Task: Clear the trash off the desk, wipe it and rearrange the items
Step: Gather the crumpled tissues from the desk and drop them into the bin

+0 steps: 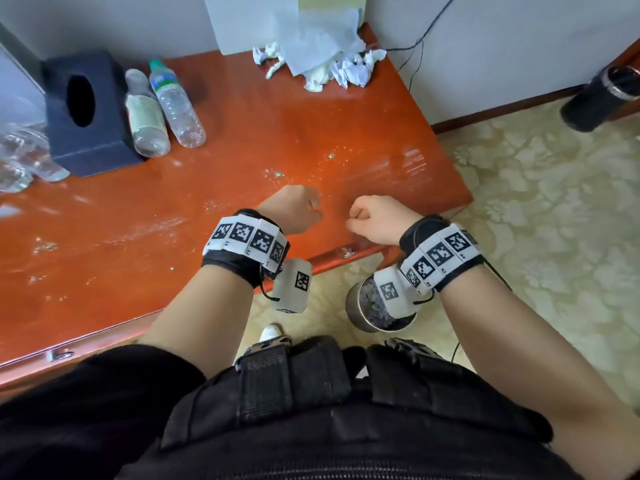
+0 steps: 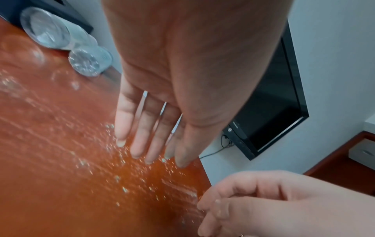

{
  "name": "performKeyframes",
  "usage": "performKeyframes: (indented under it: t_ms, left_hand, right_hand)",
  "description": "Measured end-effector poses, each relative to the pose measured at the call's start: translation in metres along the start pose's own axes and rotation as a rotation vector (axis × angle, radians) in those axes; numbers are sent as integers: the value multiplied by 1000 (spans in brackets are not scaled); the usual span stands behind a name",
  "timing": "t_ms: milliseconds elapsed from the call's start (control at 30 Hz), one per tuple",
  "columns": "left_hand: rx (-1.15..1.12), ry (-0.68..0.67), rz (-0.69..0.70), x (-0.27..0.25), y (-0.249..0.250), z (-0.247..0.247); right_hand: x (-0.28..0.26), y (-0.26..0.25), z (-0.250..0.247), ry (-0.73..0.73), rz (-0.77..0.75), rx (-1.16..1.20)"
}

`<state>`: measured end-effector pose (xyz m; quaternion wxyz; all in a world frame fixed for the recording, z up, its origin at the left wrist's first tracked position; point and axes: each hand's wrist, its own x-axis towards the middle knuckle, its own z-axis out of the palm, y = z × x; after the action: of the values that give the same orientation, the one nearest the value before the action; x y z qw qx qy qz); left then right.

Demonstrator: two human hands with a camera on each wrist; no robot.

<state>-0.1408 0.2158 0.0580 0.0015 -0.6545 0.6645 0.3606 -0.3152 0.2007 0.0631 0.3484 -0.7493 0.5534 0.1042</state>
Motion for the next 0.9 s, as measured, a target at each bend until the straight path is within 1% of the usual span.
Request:
performKeyframes:
  t_ms: [267,467,567,667,900]
  left_hand:
    - [-5,61,-69,-12,-83,-60]
    - [-9,98,-100,-26,-129,-91]
    - [-14,114,-118,-28,-140,-97]
    - [-14,116,-119,-25,-141,-100]
    - [-44,139,-135,2,-128,-110]
  right_hand:
    - [49,-91,0,-4,-60,-98]
    - [71,-139,-1,-7,-89,-127]
    - [79,-150,-3,-13,-100,-145]
    - [85,-153,-8,-17,-102,-168]
    - [113,-140,-34,-66,-135,-246]
